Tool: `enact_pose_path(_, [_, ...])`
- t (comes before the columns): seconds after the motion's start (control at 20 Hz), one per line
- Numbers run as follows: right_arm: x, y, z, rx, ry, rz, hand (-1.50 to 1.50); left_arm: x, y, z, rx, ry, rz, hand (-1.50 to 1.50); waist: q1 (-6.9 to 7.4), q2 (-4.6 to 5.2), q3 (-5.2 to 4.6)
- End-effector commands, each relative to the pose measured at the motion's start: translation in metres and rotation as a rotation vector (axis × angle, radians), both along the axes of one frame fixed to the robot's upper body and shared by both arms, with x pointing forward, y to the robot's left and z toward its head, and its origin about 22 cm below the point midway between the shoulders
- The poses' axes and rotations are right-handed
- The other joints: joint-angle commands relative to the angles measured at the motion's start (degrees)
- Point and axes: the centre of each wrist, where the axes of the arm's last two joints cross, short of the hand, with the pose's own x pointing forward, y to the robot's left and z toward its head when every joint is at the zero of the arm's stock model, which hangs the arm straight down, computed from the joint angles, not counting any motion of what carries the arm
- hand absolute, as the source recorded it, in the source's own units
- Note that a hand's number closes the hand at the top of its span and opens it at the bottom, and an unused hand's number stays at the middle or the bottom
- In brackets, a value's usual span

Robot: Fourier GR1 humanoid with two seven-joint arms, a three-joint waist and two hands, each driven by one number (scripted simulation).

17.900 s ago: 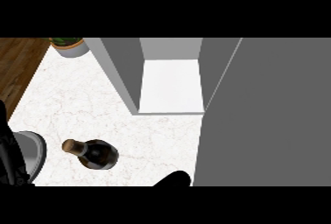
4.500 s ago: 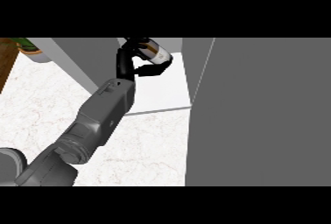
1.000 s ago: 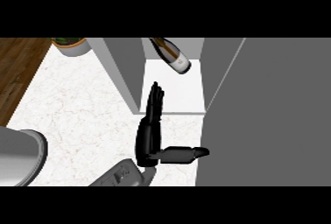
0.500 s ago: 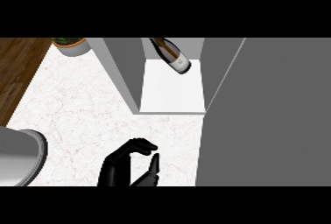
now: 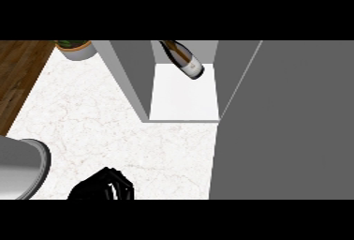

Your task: Pick up the wine, place it into the cabinet and close the cabinet

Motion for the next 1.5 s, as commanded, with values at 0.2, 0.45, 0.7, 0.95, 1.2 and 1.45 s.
enact_pose_path(0.2, [-0.021,0.031,-0.002,0.028,0.103,0.276,1.50,-0.003,0.066,0.022,0.024,-0.012,0.010,1.50,0.20,-0.01,-0.06])
enact_pose_path(0.45, [-0.043,0.068,0.011,0.041,0.084,0.385,1.50,0.003,0.104,0.030,0.023,-0.024,0.053,1.50,0.00,-0.15,-0.17])
enact_pose_path(0.7, [-0.040,0.095,0.013,-0.026,-0.008,0.494,1.50,-0.011,0.119,0.034,0.028,-0.020,0.083,1.50,0.26,-0.90,-0.20])
enact_pose_path(0.95, [-0.034,0.128,0.017,0.007,-0.037,0.561,1.50,-0.021,0.144,0.029,0.032,-0.008,0.067,1.50,0.85,-1.09,-0.36])
enact_pose_path(1.2, [-0.034,0.167,0.015,-0.004,-0.010,0.556,1.50,-0.023,0.158,0.040,0.027,-0.015,0.052,1.50,0.71,-1.08,-0.25])
enact_pose_path(1.45, [-0.034,0.197,0.010,-0.010,0.001,0.594,1.50,-0.022,0.173,0.036,0.041,-0.003,0.061,1.50,1.07,-1.04,-0.39])
